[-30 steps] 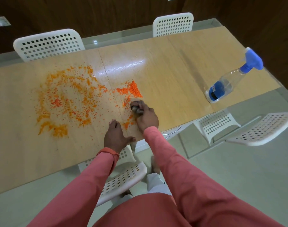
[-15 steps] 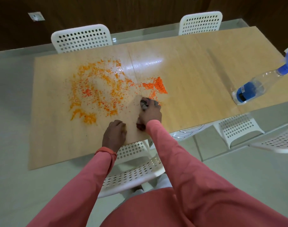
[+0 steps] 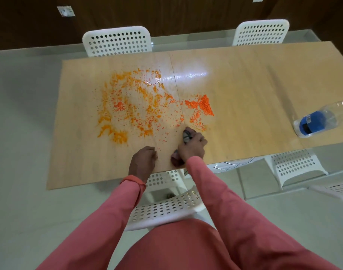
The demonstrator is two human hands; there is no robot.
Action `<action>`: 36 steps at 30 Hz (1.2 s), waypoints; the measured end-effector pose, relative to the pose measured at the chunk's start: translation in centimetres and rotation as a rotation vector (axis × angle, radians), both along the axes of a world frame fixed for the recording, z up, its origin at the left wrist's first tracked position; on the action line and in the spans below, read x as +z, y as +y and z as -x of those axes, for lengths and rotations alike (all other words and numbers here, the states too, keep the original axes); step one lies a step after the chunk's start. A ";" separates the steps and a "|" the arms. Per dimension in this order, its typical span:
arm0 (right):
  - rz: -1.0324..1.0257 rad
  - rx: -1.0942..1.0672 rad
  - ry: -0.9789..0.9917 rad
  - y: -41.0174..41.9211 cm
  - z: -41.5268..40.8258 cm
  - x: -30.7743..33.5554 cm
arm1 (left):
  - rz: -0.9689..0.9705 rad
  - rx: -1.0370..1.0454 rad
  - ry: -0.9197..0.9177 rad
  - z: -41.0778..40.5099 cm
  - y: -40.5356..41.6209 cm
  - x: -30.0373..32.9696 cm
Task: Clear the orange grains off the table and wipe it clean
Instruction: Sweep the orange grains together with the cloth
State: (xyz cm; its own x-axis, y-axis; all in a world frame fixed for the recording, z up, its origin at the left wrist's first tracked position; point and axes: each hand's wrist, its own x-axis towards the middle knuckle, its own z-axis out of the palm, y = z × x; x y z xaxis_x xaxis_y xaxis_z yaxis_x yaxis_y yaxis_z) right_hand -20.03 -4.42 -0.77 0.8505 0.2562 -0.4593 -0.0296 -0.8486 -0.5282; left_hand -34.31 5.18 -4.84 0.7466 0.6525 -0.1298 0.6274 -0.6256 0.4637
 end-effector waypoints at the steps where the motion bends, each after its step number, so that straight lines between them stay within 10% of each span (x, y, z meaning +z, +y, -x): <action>1: -0.045 0.004 0.054 1.7 0.5 0.1 | 0.020 -0.001 -0.011 0.2 -0.1 0.2; 7: -0.371 -0.155 0.293 6.0 -1.4 0.8 | -0.019 0.057 0.010 2.2 0.9 -0.2; 15: -0.091 -0.356 -0.141 -1.6 -8.0 -0.6 | -0.058 0.094 0.030 0.8 1.6 -0.3; 26: -0.233 0.251 0.099 9.1 -5.7 -0.4 | -0.063 0.156 0.161 -1.5 1.8 0.8; 36: 0.004 0.052 -0.326 0.7 -17.7 -0.1 | 0.043 0.061 0.024 -8.3 1.2 1.9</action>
